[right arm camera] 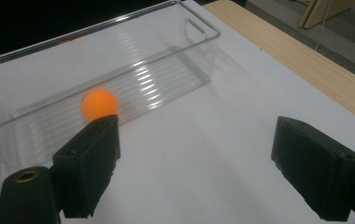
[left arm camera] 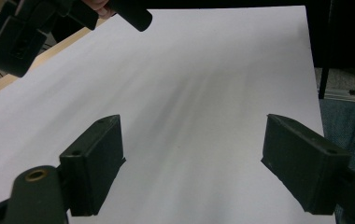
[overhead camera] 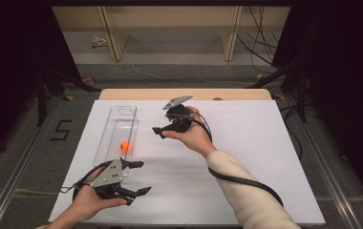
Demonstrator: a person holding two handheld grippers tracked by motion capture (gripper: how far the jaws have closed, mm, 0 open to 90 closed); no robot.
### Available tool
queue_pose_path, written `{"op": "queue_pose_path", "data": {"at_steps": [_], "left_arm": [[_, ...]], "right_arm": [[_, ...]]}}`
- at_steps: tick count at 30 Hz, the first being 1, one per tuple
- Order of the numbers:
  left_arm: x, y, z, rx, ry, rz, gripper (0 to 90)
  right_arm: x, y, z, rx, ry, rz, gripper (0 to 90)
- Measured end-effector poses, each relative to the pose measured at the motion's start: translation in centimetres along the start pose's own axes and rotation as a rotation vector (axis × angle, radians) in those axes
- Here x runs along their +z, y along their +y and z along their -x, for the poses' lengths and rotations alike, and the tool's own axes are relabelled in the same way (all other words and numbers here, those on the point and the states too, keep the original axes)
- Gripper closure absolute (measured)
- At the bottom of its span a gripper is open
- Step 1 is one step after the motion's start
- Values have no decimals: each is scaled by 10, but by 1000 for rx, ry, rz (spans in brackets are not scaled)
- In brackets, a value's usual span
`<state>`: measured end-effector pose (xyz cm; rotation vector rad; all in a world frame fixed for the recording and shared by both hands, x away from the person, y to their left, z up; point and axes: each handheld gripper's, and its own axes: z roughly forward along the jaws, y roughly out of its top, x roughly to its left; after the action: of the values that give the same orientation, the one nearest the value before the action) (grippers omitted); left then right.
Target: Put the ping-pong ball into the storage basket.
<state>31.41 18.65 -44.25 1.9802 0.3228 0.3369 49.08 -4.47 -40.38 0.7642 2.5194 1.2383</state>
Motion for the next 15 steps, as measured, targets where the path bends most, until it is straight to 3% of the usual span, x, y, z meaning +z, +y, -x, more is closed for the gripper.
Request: {"op": "queue_pose_path", "data": {"at_steps": [15], "left_arm": [[0,0,0,-1,1,-2,200]], "right_arm": [[-22,-25,11,42,-27,13,165]]}}
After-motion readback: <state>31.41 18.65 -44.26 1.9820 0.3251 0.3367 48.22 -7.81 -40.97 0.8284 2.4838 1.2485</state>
